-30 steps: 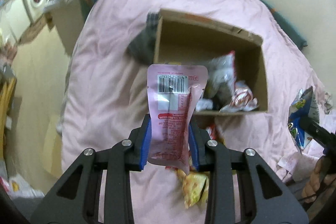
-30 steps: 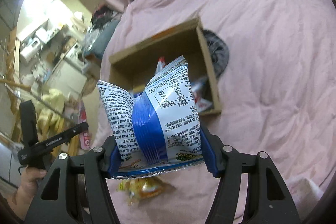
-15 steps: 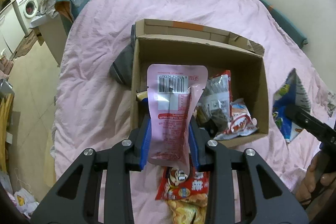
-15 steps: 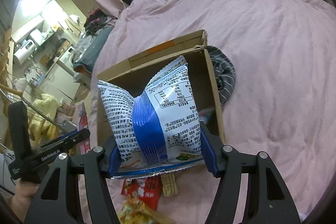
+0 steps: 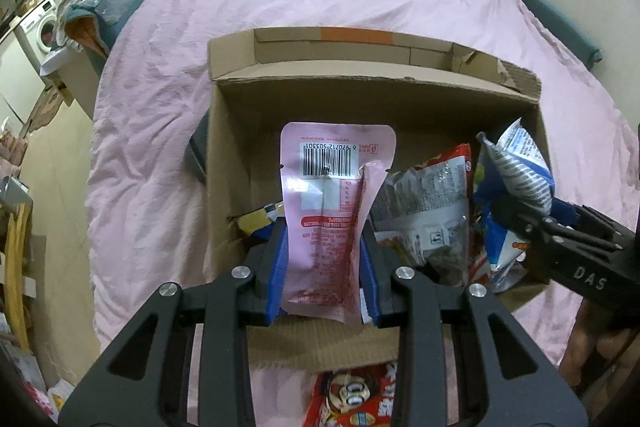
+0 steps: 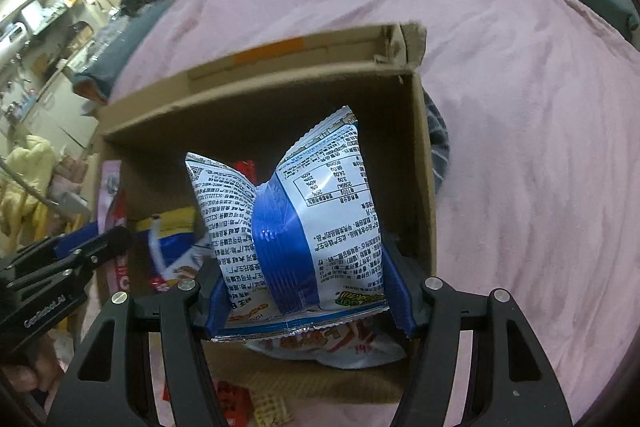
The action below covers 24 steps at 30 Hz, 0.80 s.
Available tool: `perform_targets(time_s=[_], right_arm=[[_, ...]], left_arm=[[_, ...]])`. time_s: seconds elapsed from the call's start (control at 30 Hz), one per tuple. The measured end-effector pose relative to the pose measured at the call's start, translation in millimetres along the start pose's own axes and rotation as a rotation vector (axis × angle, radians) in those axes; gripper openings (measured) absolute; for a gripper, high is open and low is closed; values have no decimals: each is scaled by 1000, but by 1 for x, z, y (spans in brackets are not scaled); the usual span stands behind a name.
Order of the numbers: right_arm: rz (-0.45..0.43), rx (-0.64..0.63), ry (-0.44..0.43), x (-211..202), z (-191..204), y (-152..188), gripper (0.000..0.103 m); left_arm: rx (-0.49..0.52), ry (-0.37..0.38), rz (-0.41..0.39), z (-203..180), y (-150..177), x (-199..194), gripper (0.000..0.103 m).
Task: Organize snacks
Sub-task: 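Carry both packets into the cardboard box and open both grippers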
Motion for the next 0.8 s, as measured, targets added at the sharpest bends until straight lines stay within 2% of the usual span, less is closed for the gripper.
perform_targets(time_s=[0.13, 0.3, 0.5, 0.8], right_arm=[[37, 4, 45, 11, -4, 3, 66], [43, 3, 56, 17, -1, 0, 66], [42, 29, 40, 14, -4, 1, 68], [14, 74, -29, 3, -10, -1, 68]], left_arm=[[-5, 1, 17, -1, 2, 16, 29], [-7, 1, 34, -2, 3, 29, 29], [-6, -3, 38, -1, 5, 31, 29], [-8, -11, 44, -2, 6, 32, 30]])
Point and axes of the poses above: each gripper's, at about its wrist camera, not at the fingertips, and x roughly the way its jaws point, z to its left, y to its underside, the point moved 1 cm from there along x, roughly the way its jaws point, and after that the axes turned 13 degrees about -z, right-handed, at the moved point
